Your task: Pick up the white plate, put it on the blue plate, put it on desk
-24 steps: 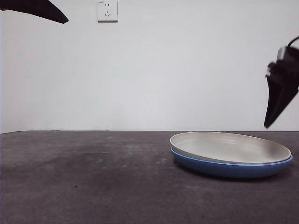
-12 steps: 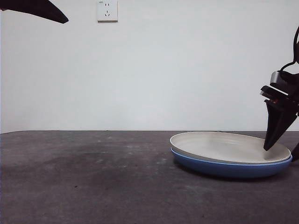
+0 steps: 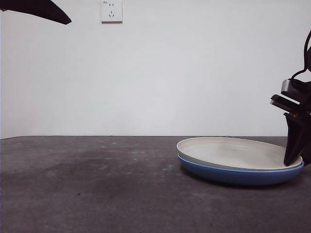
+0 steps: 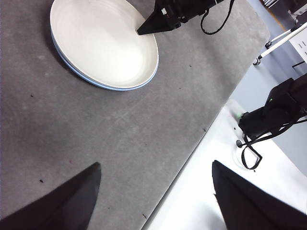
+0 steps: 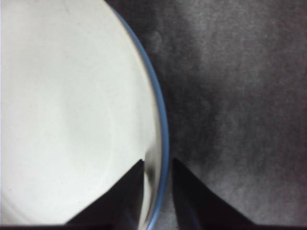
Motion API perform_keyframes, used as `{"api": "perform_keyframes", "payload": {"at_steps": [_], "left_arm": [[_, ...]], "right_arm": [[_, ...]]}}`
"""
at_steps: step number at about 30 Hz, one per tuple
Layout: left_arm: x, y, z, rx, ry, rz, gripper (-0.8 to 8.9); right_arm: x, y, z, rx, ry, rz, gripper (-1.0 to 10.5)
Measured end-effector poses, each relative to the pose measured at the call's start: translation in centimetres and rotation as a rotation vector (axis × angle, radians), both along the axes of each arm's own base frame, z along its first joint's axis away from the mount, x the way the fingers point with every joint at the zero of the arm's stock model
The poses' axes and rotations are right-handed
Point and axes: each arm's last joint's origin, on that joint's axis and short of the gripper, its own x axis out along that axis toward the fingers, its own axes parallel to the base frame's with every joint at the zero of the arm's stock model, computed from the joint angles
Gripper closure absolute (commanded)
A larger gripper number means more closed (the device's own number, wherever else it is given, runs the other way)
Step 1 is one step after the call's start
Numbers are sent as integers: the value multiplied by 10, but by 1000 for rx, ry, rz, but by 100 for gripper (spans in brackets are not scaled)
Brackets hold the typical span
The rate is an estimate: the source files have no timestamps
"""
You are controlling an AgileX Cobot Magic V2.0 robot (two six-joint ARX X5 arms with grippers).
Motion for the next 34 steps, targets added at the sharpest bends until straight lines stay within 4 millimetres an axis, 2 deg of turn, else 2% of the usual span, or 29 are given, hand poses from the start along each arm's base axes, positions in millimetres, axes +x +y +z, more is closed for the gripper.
{"api": "perform_keyframes", "payload": {"at_steps": [12,24,29,34], "left_arm": [[0,0,0,0,0,0,443],[0,0,0,0,0,0,443],[0,0,0,0,-1,-1,443],[0,0,0,0,-1,-1,443]], "right_arm": [[0,-3,3,23,3,-54,936],[-19,-1,57,50,-183,-56,936],[-18,15,67,67,-206,-12,936],[-16,43,77,75,-237,53,936]]}}
